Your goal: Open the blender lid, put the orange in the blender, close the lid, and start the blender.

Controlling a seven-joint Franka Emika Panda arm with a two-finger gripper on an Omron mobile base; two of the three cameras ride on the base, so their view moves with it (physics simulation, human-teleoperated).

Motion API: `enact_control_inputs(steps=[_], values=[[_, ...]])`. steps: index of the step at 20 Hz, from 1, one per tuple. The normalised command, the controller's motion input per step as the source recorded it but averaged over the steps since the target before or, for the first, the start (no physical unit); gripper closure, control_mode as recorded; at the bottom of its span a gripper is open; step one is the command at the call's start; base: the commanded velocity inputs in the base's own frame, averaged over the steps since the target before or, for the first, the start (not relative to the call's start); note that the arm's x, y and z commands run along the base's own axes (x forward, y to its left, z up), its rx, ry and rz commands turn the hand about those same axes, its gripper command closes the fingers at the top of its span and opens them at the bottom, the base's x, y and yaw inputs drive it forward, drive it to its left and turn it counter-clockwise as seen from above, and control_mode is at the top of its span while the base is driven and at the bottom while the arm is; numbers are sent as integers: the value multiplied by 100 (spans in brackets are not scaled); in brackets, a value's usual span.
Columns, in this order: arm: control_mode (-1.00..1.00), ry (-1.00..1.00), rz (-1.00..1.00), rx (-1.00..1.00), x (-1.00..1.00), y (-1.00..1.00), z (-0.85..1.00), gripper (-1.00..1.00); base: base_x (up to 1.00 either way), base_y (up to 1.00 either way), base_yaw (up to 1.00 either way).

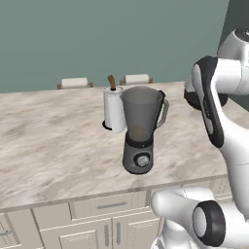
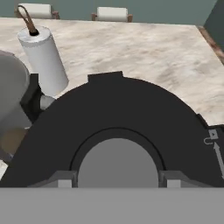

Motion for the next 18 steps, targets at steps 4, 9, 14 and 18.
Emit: enact_control_inputs(steps=[4,9,14,18], values=[[-100,2,0,-5,0,64,68,100,0,0,0],[-100,0,0,0,5,58,25,100,0,0,0],[-100,0,0,0,19,56,0,100,0,0,0],[-100,0,0,0,30,58,0,100,0,0,0]])
